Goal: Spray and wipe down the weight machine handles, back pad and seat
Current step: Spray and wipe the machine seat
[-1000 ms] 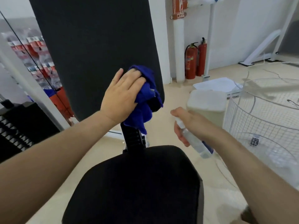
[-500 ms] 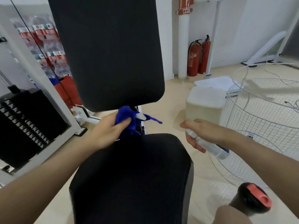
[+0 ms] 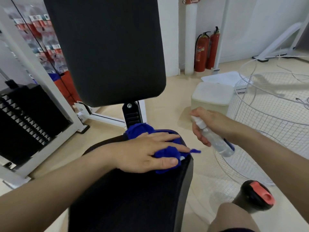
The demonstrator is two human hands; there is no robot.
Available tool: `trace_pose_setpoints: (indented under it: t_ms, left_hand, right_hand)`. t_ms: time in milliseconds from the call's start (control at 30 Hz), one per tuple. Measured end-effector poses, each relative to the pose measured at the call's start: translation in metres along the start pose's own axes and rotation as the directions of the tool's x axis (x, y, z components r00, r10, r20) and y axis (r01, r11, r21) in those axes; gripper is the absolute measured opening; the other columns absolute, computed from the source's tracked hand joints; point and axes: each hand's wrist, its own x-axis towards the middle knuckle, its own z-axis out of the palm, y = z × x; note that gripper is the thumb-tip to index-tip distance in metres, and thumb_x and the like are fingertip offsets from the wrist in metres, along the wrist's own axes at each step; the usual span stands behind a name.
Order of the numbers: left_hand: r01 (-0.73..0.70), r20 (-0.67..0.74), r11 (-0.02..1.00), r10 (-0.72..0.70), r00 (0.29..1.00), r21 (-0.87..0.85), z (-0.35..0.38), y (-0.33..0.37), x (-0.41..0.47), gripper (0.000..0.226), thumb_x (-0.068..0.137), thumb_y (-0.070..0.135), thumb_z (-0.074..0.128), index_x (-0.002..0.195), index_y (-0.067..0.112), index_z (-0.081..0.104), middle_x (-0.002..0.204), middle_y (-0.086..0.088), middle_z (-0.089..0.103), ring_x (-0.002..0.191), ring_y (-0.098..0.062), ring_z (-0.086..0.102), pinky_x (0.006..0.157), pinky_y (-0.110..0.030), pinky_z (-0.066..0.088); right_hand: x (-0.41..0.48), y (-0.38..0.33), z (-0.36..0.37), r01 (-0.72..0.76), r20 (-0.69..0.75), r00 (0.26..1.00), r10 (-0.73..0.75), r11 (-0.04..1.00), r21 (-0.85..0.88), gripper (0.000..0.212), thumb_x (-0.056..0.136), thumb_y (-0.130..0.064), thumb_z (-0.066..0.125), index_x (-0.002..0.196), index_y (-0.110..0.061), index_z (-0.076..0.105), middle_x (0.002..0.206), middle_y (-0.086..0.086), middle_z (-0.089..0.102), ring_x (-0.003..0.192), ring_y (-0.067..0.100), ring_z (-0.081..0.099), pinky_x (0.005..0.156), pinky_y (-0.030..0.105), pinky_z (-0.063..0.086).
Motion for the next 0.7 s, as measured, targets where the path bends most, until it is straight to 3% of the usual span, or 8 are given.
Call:
trace_pose_setpoints:
  t_ms: [67,167,267,367,533,633,700]
  left_hand:
    - [-0.040,-0.058,0.989,0.049,0.997,0.144,0.003,0.004,0.019,0.045,0.095,0.056,0.035,0.140,0.055,0.033,0.156,0.022,0.021,0.144,0.002,0.010,0.117,-0.035,0.013]
    - [-0.035,-0.194,0.995,0.053,0.980,0.095,0.002,-0.006,0.056,0.041,0.096,0.055,0.039,0.134,0.044,0.048,0.143,0.013,0.049,0.132,-0.006,0.041,0.111,-0.034,0.032]
    - [0.227,-0.261,0.974,-0.214,0.941,0.022,-0.008,-0.028,0.072,0.042,0.096,0.055,0.039,0.118,0.028,0.062,0.109,0.002,0.068,0.103,-0.018,0.061,0.091,-0.033,0.046]
    - [0.358,-0.310,0.933,-0.355,0.882,-0.048,-0.012,-0.054,0.039,0.035,0.098,0.048,0.042,0.100,0.020,0.062,0.086,0.001,0.065,0.082,-0.018,0.059,0.072,-0.029,0.041]
    - [0.493,-0.341,0.851,-0.524,0.781,-0.178,-0.002,-0.084,-0.040,0.029,0.096,0.044,0.047,0.104,0.022,0.063,0.087,0.001,0.068,0.083,-0.019,0.062,0.081,-0.036,0.046]
    - [0.580,-0.377,0.773,-0.633,0.676,-0.257,0.005,-0.097,-0.074,0.024,0.096,0.041,0.048,0.100,0.024,0.065,0.082,0.000,0.069,0.079,-0.017,0.063,0.077,-0.035,0.046]
    - [0.594,-0.402,0.665,-0.747,0.530,-0.452,0.012,-0.106,-0.096,0.027,0.095,0.043,0.049,0.094,0.022,0.065,0.079,-0.002,0.068,0.074,-0.017,0.062,0.072,-0.034,0.048]
  right_hand:
    - [0.000,0.001,0.000,-0.006,-0.049,0.999,0.008,0.999,0.042,0.061,0.092,-0.049,0.038,0.056,-0.001,0.054,0.051,0.017,0.051,0.047,0.026,0.046,0.057,0.036,0.041]
    - [0.003,0.001,0.002,-0.017,-0.100,0.995,0.025,0.996,0.082,0.062,0.089,-0.050,0.038,0.053,-0.003,0.054,0.047,0.016,0.051,0.046,0.027,0.046,0.058,0.036,0.039]
    - [0.004,-0.002,0.007,-0.020,-0.126,0.991,0.038,0.990,0.141,0.061,0.088,-0.050,0.039,0.052,-0.004,0.054,0.046,0.014,0.050,0.044,0.025,0.045,0.055,0.034,0.040]
    - [0.004,-0.010,0.012,-0.007,-0.139,0.990,0.029,0.988,0.154,0.060,0.089,-0.049,0.039,0.053,-0.004,0.055,0.047,0.014,0.052,0.042,0.024,0.046,0.052,0.031,0.042]
    - [0.019,-0.036,0.038,0.047,-0.071,0.996,-0.045,0.999,0.020,0.063,0.093,-0.050,0.036,0.055,-0.004,0.056,0.045,0.008,0.054,0.041,0.019,0.051,0.056,0.033,0.046]
    - [0.028,-0.057,0.055,0.087,0.017,0.996,-0.086,0.985,-0.149,0.066,0.096,-0.051,0.034,0.056,-0.004,0.057,0.049,0.010,0.056,0.042,0.018,0.053,0.052,0.030,0.048]
    - [0.036,-0.073,0.063,0.118,0.094,0.991,-0.098,0.964,-0.239,0.066,0.096,-0.051,0.034,0.058,-0.003,0.057,0.049,0.011,0.056,0.042,0.017,0.053,0.049,0.026,0.048]
